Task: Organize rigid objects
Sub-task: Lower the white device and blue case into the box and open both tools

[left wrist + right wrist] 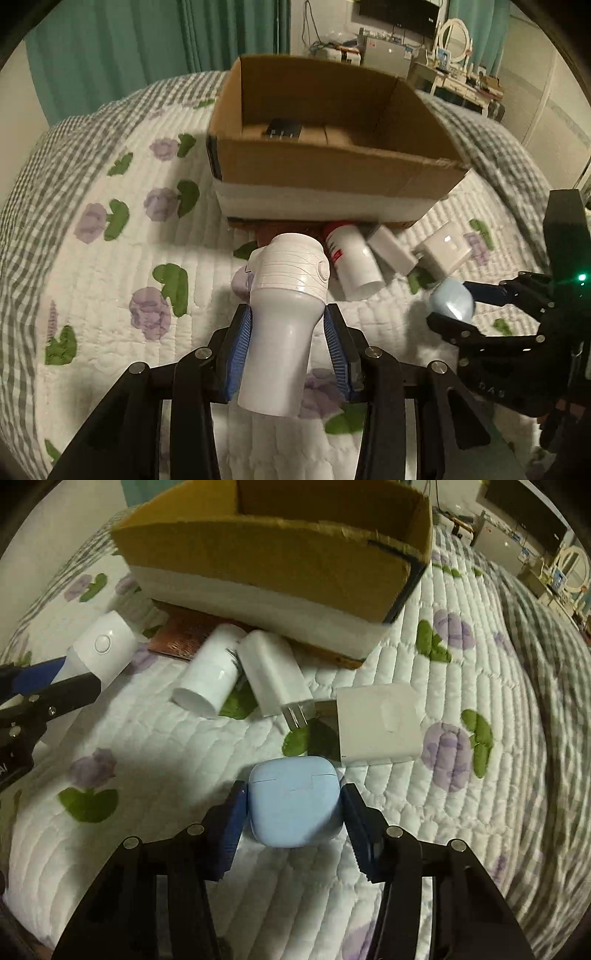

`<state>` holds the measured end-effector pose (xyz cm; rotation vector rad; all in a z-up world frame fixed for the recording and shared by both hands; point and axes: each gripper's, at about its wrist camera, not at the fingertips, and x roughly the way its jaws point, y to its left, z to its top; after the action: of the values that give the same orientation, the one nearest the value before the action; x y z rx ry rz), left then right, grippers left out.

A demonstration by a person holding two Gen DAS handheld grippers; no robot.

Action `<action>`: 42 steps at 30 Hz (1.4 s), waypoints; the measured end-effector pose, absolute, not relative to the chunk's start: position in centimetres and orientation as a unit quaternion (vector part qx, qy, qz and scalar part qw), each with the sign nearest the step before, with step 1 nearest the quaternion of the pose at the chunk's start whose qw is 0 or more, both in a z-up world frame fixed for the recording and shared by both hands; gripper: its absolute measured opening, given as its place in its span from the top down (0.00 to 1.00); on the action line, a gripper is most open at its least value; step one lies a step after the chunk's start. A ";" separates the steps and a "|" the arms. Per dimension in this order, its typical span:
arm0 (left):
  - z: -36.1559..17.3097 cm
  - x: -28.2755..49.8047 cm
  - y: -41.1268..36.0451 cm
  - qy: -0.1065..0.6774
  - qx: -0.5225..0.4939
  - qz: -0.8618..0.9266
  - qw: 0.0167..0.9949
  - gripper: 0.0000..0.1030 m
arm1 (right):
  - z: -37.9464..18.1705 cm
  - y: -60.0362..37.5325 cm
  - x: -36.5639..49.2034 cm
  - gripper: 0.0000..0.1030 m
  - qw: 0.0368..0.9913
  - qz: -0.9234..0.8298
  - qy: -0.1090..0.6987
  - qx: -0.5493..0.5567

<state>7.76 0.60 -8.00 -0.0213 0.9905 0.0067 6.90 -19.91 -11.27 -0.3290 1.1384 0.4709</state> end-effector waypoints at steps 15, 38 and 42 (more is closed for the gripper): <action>1.5 8.0 -0.3 0.402 -0.004 -0.011 0.915 0.61 | 3.1 -19.9 6.0 0.50 0.874 0.237 0.398 -0.148; -2.8 23.3 -0.9 0.435 0.008 -0.028 0.900 0.61 | 4.1 -18.2 21.9 0.50 0.906 0.182 0.363 -0.119; -4.7 24.4 -1.1 0.444 0.003 -0.038 0.895 0.61 | 1.7 -18.3 23.5 0.51 0.904 0.184 0.370 -0.112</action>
<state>24.44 -1.08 -4.69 0.0055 0.9204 -0.0794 23.51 -18.28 1.69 -0.2308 0.7653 0.3799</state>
